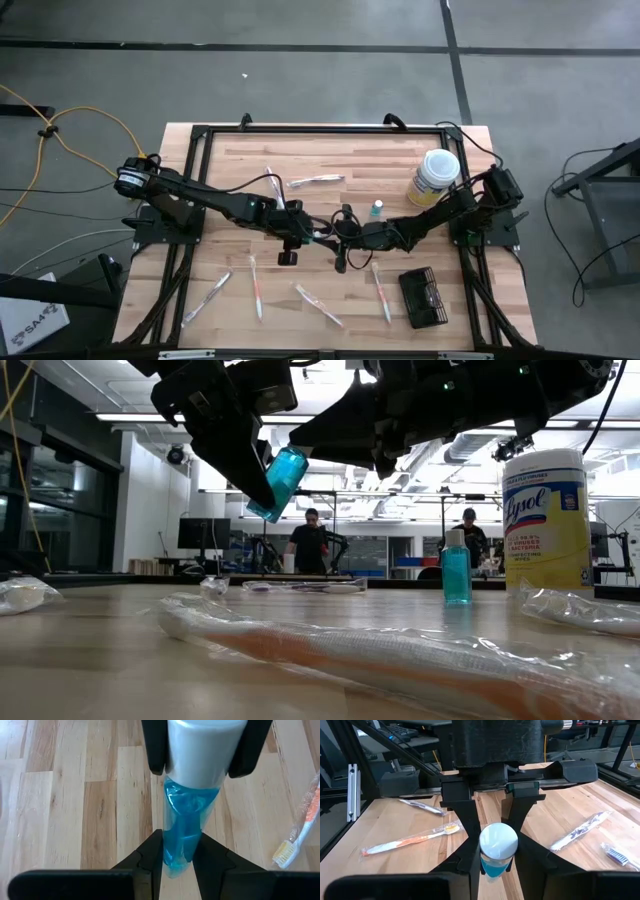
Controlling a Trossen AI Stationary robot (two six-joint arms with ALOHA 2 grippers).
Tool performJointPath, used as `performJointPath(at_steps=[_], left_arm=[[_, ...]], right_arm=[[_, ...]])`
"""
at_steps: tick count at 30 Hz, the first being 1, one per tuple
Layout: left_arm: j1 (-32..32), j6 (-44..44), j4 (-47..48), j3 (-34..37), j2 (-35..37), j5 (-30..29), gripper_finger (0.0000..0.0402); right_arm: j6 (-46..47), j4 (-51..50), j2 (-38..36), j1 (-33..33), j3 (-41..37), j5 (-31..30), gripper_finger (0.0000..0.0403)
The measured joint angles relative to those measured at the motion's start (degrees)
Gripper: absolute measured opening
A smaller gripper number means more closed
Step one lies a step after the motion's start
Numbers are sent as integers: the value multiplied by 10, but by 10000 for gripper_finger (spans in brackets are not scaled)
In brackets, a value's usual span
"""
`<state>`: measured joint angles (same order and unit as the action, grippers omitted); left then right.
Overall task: Pick & Place toothbrushing station
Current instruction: Put the blue mouthwash into the mesh organizer
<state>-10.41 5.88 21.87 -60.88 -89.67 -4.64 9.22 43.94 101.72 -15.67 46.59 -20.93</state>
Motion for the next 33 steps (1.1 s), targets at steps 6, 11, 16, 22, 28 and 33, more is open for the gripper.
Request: performJointPath(at_steps=[6, 11, 16, 22, 28, 33], left_arm=[[0, -12, 0, 0, 0, -2, 79], [0, -19, 0, 0, 0, -1, 98], [0, -24, -3, 0, 0, -1, 152], [0, -25, -2, 0, 0, -1, 185], [0, -27, -2, 0, 0, -1, 187], [0, -27, -1, 0, 0, -1, 187]], right_arm=[[-1, 0, 0, 0, 0, -1, 86], [-1, 0, 0, 0, 0, -1, 86], [0, -1, 0, 0, 0, 2, 86], [2, 0, 0, 0, 0, 1, 86], [2, 0, 0, 0, 0, -1, 86], [1, 0, 0, 0, 0, -1, 86]])
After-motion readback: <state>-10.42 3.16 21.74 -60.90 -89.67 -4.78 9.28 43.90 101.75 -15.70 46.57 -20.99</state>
